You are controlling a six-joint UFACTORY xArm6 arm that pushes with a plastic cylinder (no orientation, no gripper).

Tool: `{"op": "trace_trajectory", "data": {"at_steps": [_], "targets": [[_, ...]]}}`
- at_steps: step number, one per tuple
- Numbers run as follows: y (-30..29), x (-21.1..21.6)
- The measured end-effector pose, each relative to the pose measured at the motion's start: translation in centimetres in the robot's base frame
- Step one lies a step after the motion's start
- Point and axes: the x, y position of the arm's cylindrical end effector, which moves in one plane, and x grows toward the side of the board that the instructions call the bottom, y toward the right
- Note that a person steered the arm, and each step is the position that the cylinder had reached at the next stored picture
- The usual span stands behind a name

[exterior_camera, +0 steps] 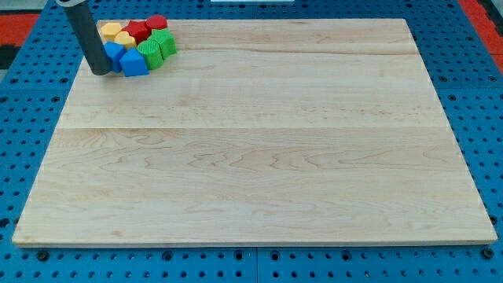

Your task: Move your arm to the yellow hexagon

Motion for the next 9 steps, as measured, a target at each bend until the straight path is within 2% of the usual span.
{"op": "trace_trajectory", "data": {"at_steps": [2,4,9], "targets": [[-0.1,1.1],[-5.8,3.3],[-5.7,3.3]]}}
